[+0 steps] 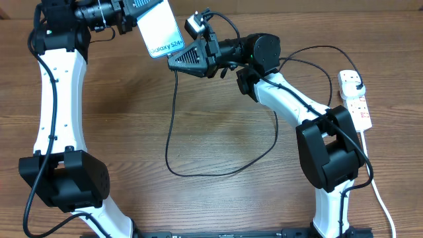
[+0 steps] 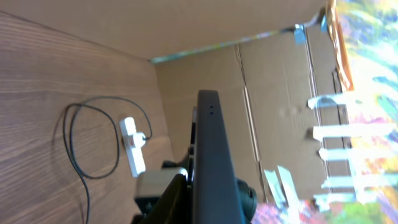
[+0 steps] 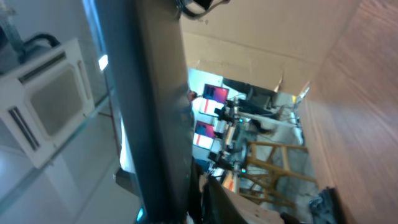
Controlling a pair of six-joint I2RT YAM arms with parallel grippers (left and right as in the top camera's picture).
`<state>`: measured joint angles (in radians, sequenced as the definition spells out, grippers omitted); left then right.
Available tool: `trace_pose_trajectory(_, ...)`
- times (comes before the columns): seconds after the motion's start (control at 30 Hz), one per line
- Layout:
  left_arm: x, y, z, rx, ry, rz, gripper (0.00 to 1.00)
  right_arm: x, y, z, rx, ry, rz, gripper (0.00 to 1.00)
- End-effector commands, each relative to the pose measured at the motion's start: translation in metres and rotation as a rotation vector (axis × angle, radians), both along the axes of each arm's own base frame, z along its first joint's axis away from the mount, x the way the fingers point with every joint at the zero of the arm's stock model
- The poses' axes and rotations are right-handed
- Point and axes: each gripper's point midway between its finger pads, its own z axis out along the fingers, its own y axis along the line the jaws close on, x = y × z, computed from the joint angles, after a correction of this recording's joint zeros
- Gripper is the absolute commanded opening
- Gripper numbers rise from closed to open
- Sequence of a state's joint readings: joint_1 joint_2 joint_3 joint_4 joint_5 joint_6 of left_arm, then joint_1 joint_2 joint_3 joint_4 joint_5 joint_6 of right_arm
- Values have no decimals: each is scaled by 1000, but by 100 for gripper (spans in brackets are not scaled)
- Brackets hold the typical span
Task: Plug charger to phone and switch on socket
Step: 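Open the right gripper and release the inserted plug, then withdraw the right gripper and lower the phone with the left gripper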
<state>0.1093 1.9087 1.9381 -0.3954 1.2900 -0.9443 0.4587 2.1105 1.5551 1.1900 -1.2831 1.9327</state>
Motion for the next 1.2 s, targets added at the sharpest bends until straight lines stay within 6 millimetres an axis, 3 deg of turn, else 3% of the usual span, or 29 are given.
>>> trace_pose_trajectory(0.0, -15, -8, 14, -11, -60, -76, 10, 3, -5, 21, 44, -40, -38, 22)
trace_pose_trajectory(0.07, -14, -2, 14, -10, -60, -64, 10, 2, -5, 20, 43, -41, -36, 38)
trace_pose_trajectory(0.17, -12, 6, 14, -9, -63, -47, 9, 2, -5, 20, 41, -42, -34, 73)
trace_pose_trajectory(0.23, -10, 13, 14, -7, -67, -34, 8, 3, -6, 20, 41, -42, -36, 86)
trace_pose_trajectory(0.33, -9, 21, 13, -8, -58, -18, 7, 5, -9, 20, 40, -43, -42, 96)
trace_pose_trajectory(0.6, -10, 33, 4, 3, -37, 6, 4, 15, -21, 18, 31, -47, -66, 99)
trace_pose_trajectory(0.87, -10, 33, 3, 10, -47, 7, 4, 32, -48, 11, -4, -69, -98, 100)
trace_pose_trajectory(0.97, -10, 33, 2, 12, -50, 7, 4, 40, -53, -2, -46, -53, -97, 100)
trace_pose_trajectory(1.17, -9, 35, -12, 42, -5, 41, 4, 57, -51, -50, -165, 82, -103, 99)
